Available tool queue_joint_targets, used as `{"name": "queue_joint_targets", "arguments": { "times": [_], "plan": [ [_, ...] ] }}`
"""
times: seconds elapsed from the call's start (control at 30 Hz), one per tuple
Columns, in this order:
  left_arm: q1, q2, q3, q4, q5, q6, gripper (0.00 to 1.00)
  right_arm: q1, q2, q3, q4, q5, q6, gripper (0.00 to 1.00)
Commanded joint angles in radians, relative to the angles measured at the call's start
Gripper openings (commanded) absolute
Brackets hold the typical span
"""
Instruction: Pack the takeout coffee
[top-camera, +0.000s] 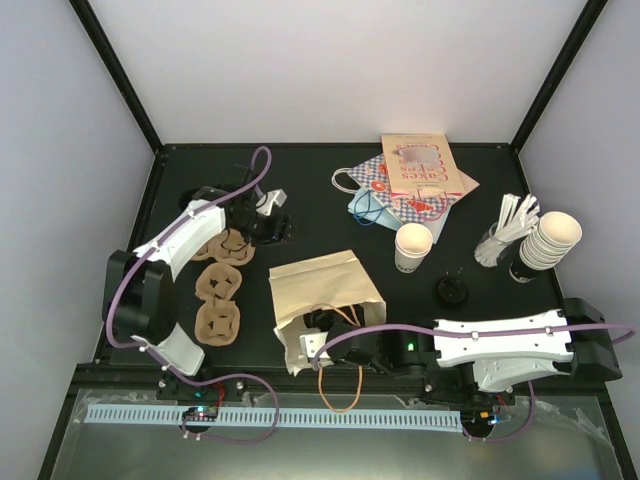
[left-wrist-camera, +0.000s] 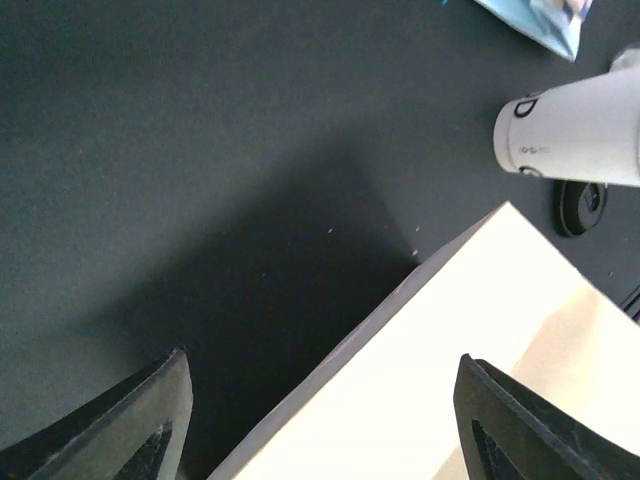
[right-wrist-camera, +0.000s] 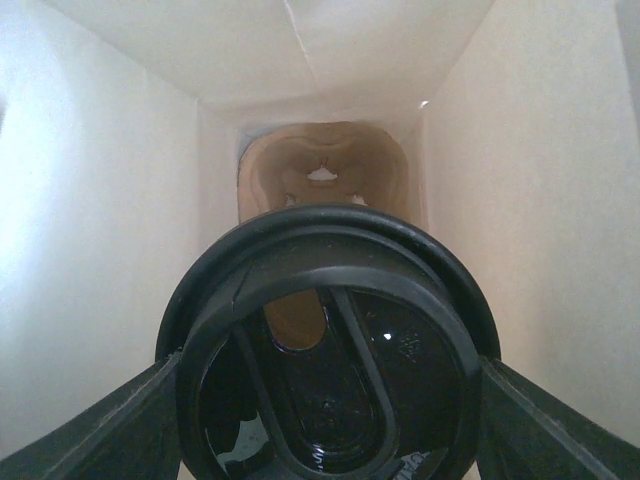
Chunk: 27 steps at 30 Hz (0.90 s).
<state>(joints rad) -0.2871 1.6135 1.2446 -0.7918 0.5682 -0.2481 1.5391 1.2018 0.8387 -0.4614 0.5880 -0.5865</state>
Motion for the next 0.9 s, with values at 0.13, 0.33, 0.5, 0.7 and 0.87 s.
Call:
{"name": "queue_joint_targets", "arguments": {
  "times": [0.13,0.33,0.5,0.7,0.87],
  "plan": [
    [-0.002,0.02,-0.078,0.037,0.059,-0.012,0.68,-0.022,0.054,0.021,0.094,-0.032,-0.046,0.54],
    [-0.008,0.019,-0.12,0.042,0.075,-0.013,0.65,-0.036,0.082,0.03,0.124,-0.051,-0.065,0.54],
    [-0.01,0.017,-0.149,0.054,0.086,-0.017,0.63,-0.049,0.093,0.033,0.138,-0.064,-0.083,0.54],
    [-0.011,0.023,-0.163,0.06,0.098,-0.012,0.61,-0.059,0.124,0.049,0.151,-0.079,-0.096,0.54],
    [-0.012,0.028,-0.163,0.058,0.106,-0.01,0.59,-0.073,0.155,0.064,0.16,-0.081,-0.101,0.54]
  ]
}}
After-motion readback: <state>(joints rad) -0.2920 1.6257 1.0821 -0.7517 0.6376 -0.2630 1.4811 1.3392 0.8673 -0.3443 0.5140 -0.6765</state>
